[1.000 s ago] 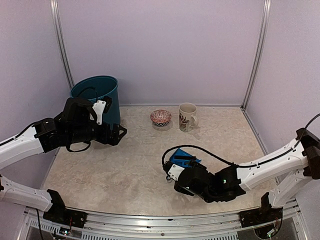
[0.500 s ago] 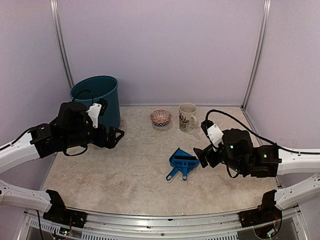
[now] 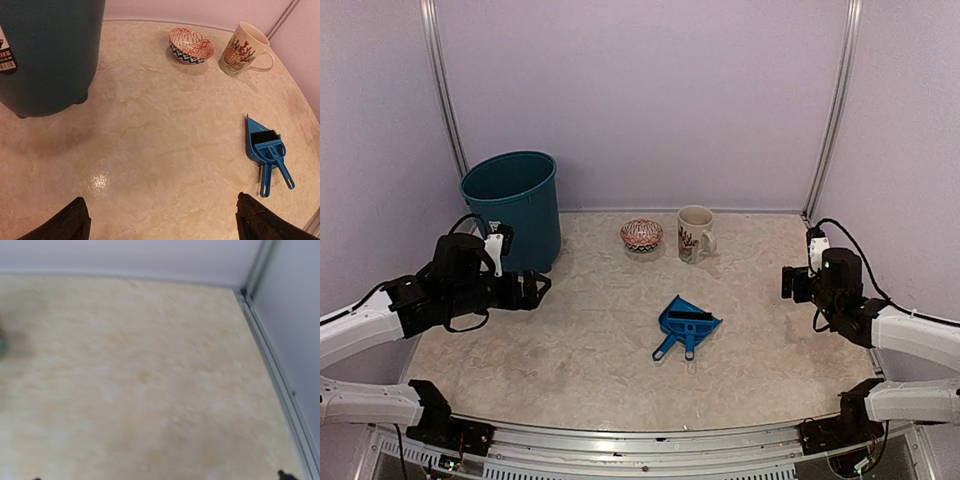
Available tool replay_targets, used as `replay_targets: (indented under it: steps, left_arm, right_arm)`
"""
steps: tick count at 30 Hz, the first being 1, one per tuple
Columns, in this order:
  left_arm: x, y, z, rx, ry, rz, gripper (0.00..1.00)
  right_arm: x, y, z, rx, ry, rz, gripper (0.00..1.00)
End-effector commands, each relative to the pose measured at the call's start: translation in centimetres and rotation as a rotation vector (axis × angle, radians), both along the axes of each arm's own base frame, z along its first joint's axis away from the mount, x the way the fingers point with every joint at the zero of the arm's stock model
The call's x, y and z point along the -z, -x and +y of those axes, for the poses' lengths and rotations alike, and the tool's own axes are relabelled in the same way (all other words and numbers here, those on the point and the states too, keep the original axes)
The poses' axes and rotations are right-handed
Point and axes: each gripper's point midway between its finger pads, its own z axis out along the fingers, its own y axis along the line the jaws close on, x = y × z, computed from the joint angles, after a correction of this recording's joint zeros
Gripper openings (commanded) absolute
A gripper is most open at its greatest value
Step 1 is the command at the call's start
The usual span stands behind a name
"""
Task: Sweep away the paper scraps from the table
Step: Reset both arms
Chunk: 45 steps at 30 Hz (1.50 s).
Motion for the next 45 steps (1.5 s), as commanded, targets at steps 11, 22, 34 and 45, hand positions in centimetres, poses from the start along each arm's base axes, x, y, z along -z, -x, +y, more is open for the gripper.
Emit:
replay_targets:
  steps: [11,22,34,45]
  left_arm:
    - [0.6,-3.5,8.7,-0.344,0.071,-0.179,0.99]
    - [0.5,-4.5,12.6,-0.444,-0.066,-0.293,0.99]
    - [2.5,-8.9,15.6,-0.523,-0.226,-0.341,0.99]
    - [3.2,-10.7,16.3,-0.432,-0.246,-0.452,0.99]
  right_arm:
    - [1.9,-5.1,-5.4,0.107,0.091,-0.188,1.0]
    - [1.6,-6.5,-5.6,0.026,0.038,-0.283,1.0]
    - [1.8,-4.7,-5.3,-0.034,0.014,-0.345,1.0]
    - [1.7,-4.7,-5.3,-0.032,0.014,-0.349,1.0]
